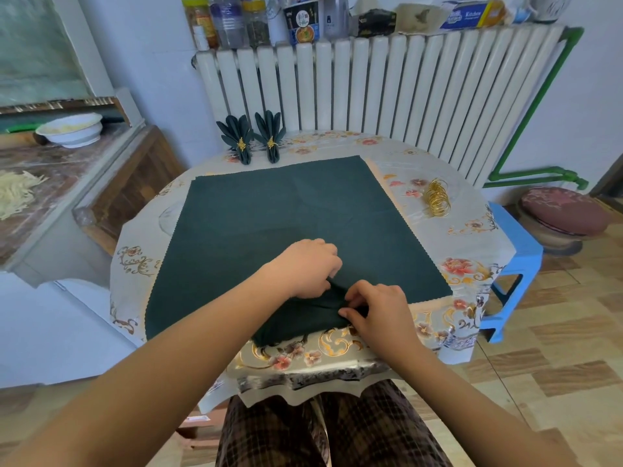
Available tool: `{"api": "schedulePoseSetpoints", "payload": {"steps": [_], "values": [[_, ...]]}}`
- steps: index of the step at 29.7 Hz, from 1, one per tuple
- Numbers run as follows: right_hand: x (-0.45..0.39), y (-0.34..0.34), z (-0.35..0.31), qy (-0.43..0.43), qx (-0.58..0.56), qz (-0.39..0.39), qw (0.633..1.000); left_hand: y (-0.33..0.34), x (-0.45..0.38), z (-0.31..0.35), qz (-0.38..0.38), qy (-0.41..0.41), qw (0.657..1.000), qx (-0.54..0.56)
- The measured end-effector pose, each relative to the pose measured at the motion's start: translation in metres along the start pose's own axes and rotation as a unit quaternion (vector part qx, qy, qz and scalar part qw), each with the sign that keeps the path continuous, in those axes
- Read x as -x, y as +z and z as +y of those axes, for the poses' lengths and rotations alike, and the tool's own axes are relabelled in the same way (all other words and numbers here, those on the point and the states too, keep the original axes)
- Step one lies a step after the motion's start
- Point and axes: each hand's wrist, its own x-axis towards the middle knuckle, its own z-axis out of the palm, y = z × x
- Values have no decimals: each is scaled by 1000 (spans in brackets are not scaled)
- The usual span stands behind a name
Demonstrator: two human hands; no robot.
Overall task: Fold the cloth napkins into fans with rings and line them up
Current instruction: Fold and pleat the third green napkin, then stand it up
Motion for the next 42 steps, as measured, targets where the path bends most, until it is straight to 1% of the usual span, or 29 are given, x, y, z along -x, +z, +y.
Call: {"api": "schedulePoseSetpoints", "payload": {"steps": [4,6,8,10,14,19,22,26,28,31,35,37,39,40,42], "values": [[5,3,0,28,-17,26,999,23,30,11,52,-62,997,11],[6,3,-1,31,-13,22,999,43,43,15,112,-82,988,65],[5,3,-1,19,5,18,1000,61,50,18,196,-95,969,117],[6,5,0,-5,42,24,999,72,53,21,250,-112,949,153],[7,10,0,-23,68,50,996,83,56,27,280,-116,925,228],[8,13,4,-32,61,77,995,85,59,28,282,-110,924,235],[6,15,4,-47,26,68,996,84,60,28,287,-112,922,236],[5,15,4,-67,11,33,997,82,63,30,306,-113,911,255],[4,13,4,-67,4,21,997,81,64,29,297,-119,907,273],[2,10,4,-65,-8,3,998,82,66,21,266,-114,912,291],[2,8,4,-57,-37,-13,998,77,66,8,196,-109,916,332],[1,6,5,-53,-45,-13,998,70,63,4,159,-113,925,327],[-1,4,5,-47,-40,-22,998,57,57,0,106,-124,939,304],[-4,2,5,-41,-37,-37,998,49,54,-3,67,-127,945,294],[-12,-5,2,-39,-24,-91,995,33,42,-8,-15,-128,953,274]]}}
